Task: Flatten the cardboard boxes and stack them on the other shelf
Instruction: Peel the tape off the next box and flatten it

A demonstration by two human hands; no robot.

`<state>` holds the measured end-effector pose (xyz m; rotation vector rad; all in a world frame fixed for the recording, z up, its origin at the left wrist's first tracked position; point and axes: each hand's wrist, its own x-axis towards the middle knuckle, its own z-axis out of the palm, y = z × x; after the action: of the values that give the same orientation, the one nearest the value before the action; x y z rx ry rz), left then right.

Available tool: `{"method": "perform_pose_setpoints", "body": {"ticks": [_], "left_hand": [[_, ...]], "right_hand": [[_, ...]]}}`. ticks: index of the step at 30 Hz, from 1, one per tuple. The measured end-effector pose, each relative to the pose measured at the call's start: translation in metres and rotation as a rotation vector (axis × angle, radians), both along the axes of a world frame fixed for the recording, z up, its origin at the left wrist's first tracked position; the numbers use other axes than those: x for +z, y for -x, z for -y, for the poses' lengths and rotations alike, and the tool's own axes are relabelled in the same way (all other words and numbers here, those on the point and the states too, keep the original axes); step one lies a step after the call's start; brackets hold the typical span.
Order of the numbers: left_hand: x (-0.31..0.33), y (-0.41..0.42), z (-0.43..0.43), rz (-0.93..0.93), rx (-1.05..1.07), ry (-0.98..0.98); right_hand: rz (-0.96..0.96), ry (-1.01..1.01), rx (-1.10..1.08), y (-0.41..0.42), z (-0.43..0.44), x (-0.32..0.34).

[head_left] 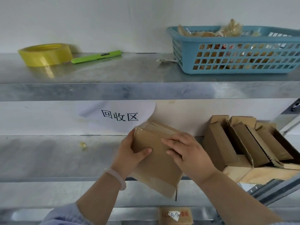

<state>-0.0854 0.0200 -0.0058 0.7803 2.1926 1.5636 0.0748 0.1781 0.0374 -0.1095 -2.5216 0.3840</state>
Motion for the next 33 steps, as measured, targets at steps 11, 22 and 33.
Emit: {"method": "perform_pose_setpoints", "body": {"ticks": [11,22,33], "left_hand": [[-0.002,-0.014,0.006,-0.079,0.23,-0.134],[-0.016,-0.009,0.022,-0.079,0.212,-0.025],[-0.003,-0.004,0.028,-0.377,0.288,0.086]], "right_hand": [[0.079,-0.064,-0.057,0.013,-0.006,0.013],[0.416,-0.155,-0.122,0.029,-0.006,-0.008],[0.36,-0.128,-0.163,0.039,0.008,-0.003]]}}
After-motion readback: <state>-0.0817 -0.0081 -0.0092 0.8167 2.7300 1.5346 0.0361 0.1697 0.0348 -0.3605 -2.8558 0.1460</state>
